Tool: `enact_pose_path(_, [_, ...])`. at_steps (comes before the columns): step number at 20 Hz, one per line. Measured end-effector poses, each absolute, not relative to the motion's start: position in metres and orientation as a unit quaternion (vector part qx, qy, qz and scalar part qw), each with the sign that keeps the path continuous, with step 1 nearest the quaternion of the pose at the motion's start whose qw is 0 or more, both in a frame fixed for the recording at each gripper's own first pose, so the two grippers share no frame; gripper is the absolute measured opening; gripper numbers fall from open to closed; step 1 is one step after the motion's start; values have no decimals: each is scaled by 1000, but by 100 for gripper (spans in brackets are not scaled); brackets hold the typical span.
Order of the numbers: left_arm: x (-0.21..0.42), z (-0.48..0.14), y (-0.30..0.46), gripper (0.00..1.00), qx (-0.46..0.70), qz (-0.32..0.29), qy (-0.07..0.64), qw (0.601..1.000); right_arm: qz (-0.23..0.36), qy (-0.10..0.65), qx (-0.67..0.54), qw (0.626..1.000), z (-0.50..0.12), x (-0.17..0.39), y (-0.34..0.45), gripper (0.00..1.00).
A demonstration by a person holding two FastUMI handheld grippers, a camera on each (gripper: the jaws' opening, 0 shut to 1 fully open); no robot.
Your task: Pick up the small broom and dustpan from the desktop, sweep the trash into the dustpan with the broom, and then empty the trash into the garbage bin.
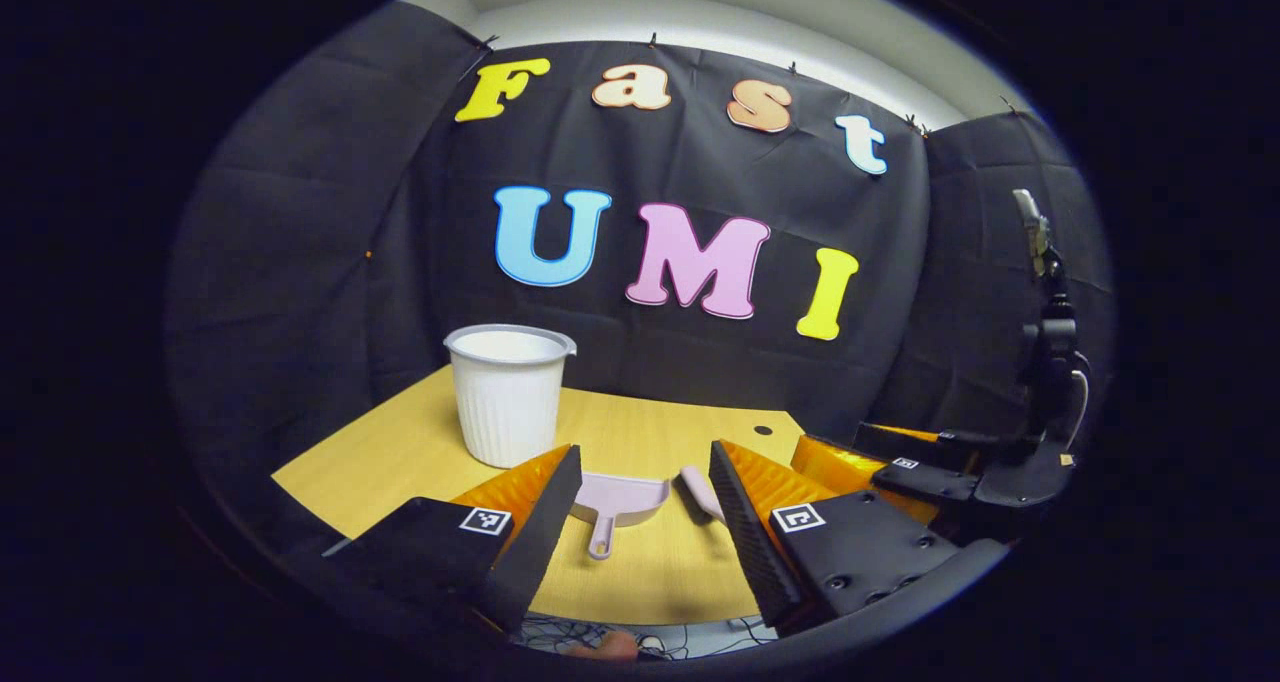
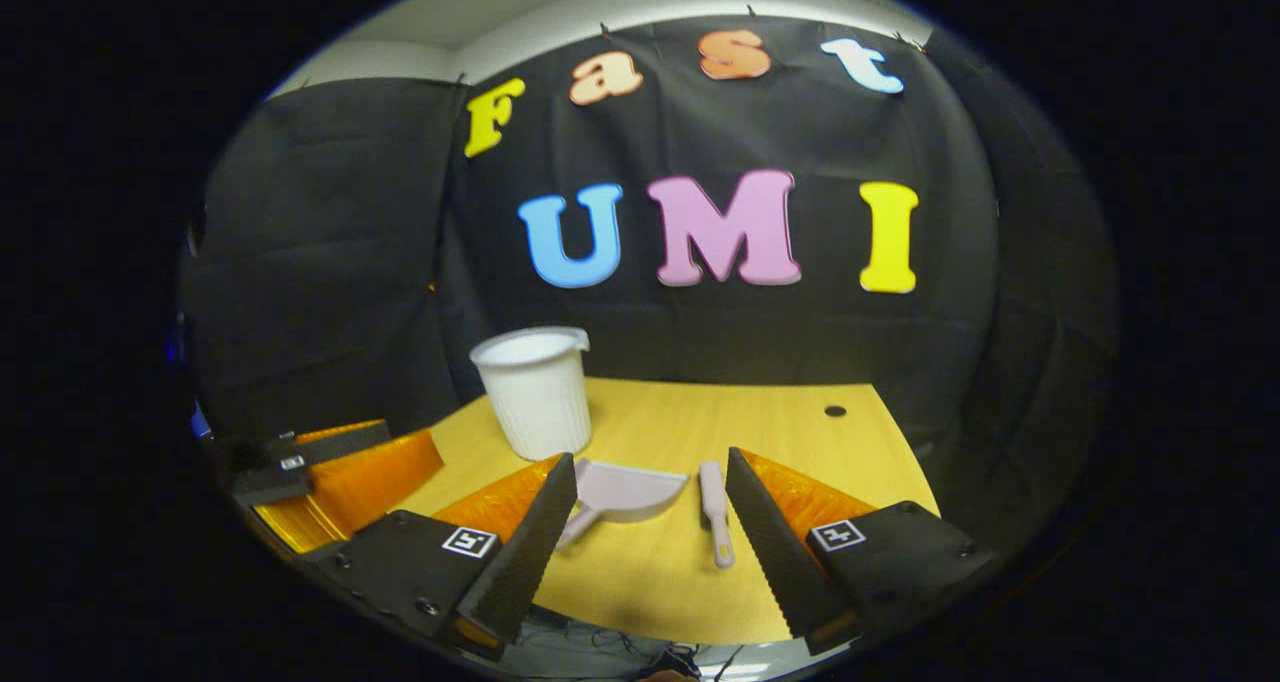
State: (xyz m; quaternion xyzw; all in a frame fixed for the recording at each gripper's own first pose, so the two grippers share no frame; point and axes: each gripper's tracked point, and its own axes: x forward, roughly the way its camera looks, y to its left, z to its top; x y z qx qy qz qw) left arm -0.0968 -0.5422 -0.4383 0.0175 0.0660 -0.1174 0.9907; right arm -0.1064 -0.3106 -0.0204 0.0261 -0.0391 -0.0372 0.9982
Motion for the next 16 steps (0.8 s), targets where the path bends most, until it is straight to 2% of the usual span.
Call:
enact_pose_path(5, [-137,-399,-542,76,15,-108,5,994,-39,-94,33,994,8,-124,-311,97])
enact_pose_path(10, [-140,-390,-538,77,6,-107,-5,994,-69,-121,27,990,22,-141,-325,97])
enact_pose_path(16, [-139,-384,-532,76,-4,-101,-13,995,-61,-136,-11,989,30,-149,-312,97])
